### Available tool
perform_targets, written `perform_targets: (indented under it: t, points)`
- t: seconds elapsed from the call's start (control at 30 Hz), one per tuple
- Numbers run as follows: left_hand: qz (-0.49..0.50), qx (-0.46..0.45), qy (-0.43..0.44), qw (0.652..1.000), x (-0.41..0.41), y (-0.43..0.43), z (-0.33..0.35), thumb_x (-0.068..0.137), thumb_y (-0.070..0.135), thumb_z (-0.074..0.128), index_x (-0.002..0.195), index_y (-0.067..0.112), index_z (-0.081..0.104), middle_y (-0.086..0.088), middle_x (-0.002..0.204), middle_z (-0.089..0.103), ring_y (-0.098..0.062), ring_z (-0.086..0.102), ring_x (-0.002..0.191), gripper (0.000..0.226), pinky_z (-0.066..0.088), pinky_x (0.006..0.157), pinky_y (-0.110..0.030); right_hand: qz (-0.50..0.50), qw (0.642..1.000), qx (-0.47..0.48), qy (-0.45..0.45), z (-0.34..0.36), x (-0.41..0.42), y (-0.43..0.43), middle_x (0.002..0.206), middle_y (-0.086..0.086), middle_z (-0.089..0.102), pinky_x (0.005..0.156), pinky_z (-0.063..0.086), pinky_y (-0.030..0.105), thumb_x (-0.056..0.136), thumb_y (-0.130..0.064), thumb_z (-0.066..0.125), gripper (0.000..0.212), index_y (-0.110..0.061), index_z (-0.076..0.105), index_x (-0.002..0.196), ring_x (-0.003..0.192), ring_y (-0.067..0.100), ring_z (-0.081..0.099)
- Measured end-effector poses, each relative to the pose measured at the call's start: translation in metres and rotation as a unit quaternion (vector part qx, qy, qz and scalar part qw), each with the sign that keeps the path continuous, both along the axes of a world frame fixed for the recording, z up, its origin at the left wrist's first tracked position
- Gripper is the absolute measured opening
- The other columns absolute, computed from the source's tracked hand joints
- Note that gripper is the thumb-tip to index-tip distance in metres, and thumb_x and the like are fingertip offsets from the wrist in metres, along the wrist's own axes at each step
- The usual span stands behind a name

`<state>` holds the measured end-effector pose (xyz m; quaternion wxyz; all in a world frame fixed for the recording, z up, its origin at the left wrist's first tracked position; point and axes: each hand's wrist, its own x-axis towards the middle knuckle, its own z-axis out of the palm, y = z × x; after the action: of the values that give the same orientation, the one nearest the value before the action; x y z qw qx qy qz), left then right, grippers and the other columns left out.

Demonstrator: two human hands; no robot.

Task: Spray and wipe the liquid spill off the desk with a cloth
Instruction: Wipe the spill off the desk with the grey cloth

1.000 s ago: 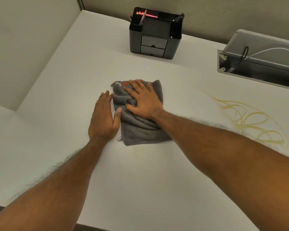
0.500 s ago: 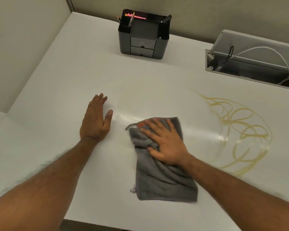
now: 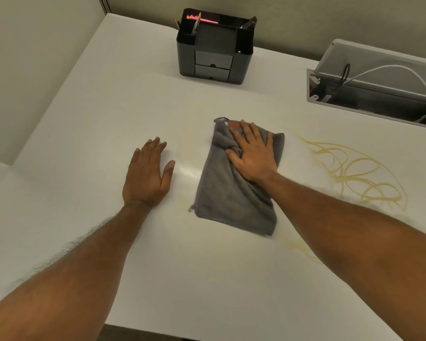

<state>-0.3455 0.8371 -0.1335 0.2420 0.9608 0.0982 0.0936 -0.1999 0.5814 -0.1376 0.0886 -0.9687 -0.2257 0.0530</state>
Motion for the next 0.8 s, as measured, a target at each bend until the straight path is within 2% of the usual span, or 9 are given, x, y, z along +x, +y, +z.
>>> perform_targets:
  t: [0.17,0.27,0.43,0.57,0.7,0.8]
  points:
    - [0.003,-0.005,-0.008,1.000,0.001,0.002,-0.001,0.099,0.050,0.031,0.150,0.015,0.039,-0.007,0.159,0.039,-0.022,0.031,0.149,0.062,0.018,0.125,-0.037,0.018,1.000,-0.002,0.005,-0.001,0.007,0.045,0.167,-0.003,0.007,0.119,-0.002,0.061,0.087,-0.076,0.024,0.079,-0.039,0.012,0.155,0.153,0.023,0.003]
    - [0.008,-0.023,-0.015,1.000,0.001,0.003,-0.002,0.099,0.048,0.034,0.149,0.015,0.040,-0.007,0.158,0.040,-0.023,0.032,0.148,0.061,0.024,0.123,-0.042,0.046,0.999,-0.005,0.010,0.001,-0.007,0.069,0.167,-0.001,0.006,0.119,-0.006,0.060,0.087,-0.076,0.026,0.081,-0.036,0.015,0.156,0.153,0.023,0.002]
    - [0.021,-0.067,-0.027,0.997,0.001,0.003,0.000,0.099,0.047,0.033,0.147,0.014,0.042,-0.008,0.156,0.042,-0.024,0.035,0.147,0.059,0.028,0.121,-0.043,0.123,0.992,0.014,0.012,0.006,-0.058,0.093,0.166,0.001,0.013,0.118,0.000,0.063,0.089,-0.071,0.034,0.078,-0.033,0.021,0.156,0.153,0.024,0.004]
    - [0.045,-0.097,-0.024,0.994,-0.001,0.001,0.003,0.097,0.045,0.034,0.149,0.015,0.041,-0.007,0.156,0.042,-0.023,0.035,0.146,0.060,0.028,0.121,-0.040,0.163,0.987,0.003,0.011,0.005,-0.103,0.096,0.166,0.002,0.015,0.117,0.004,0.063,0.089,-0.068,0.034,0.077,-0.033,0.022,0.155,0.153,0.025,0.006]
    - [0.044,-0.120,-0.026,0.991,-0.005,0.004,0.005,0.099,0.041,0.034,0.150,0.014,0.040,-0.007,0.158,0.040,-0.022,0.034,0.147,0.057,0.026,0.121,-0.036,0.207,0.978,0.032,0.000,0.003,-0.138,0.080,0.165,0.002,0.018,0.119,0.003,0.061,0.089,-0.066,0.038,0.073,-0.032,0.027,0.154,0.153,0.024,0.009]
    - [0.042,-0.118,-0.026,0.992,-0.006,0.007,0.004,0.100,0.041,0.033,0.149,0.013,0.040,-0.006,0.157,0.041,-0.021,0.036,0.146,0.057,0.024,0.119,-0.027,0.224,0.973,0.044,-0.006,-0.002,-0.147,0.050,0.165,0.000,0.018,0.121,0.002,0.057,0.091,-0.065,0.040,0.069,-0.037,0.027,0.153,0.153,0.021,0.008]
